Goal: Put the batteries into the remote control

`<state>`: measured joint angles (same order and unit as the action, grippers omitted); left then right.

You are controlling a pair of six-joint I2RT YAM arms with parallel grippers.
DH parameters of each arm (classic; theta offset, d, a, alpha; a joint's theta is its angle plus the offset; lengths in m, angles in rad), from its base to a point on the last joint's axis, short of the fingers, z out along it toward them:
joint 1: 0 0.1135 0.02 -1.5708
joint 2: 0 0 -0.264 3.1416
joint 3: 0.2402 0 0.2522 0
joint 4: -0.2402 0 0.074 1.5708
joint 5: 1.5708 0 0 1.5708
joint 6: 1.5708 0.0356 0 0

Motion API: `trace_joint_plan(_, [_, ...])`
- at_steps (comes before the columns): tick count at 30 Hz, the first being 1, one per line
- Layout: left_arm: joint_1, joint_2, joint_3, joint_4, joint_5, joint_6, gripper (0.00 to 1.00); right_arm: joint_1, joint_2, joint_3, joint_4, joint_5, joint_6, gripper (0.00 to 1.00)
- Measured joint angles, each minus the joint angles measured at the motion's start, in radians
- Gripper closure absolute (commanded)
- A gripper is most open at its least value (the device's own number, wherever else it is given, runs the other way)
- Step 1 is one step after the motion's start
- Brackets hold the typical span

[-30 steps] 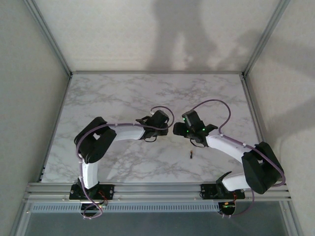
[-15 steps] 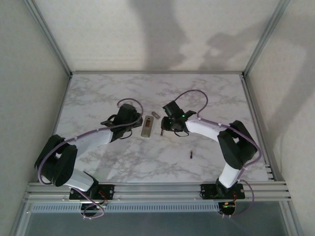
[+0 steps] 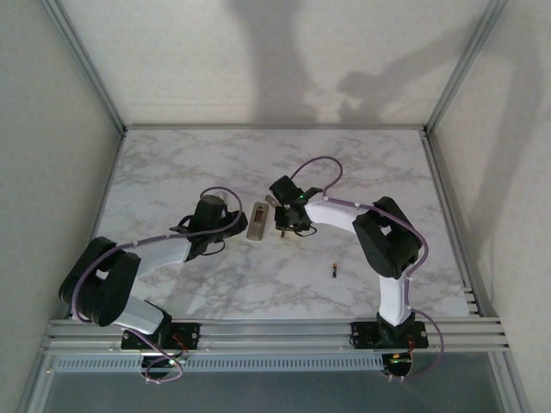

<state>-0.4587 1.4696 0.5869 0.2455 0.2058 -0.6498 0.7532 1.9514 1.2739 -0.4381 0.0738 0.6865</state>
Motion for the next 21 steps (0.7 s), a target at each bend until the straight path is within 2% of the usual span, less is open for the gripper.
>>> trace_joint_plan(2, [-0.003,0.006,-0.008,0.018,0.016,-0.007,0.59,0.009,0.009,0.008,-0.006,0.003,0.002,0.71])
trace_joint_plan(3, [-0.004,0.011,-0.012,0.027,0.024,-0.01,0.59,0.009,0.01,0.012,-0.011,0.003,0.003,0.76])
trace_joint_plan(12, [-0.055,0.038,-0.02,0.079,0.061,-0.052,0.61,0.017,0.021,0.032,-0.016,0.001,0.007,0.91])
trace_joint_plan(16, [-0.069,0.038,-0.016,0.066,0.054,-0.053,0.61,0.017,0.018,0.031,-0.015,0.002,0.006,0.91])
trace_joint_plan(21, [-0.055,0.045,0.057,-0.027,0.014,-0.011,0.61,0.017,0.0,0.021,-0.014,0.002,0.006,0.91])
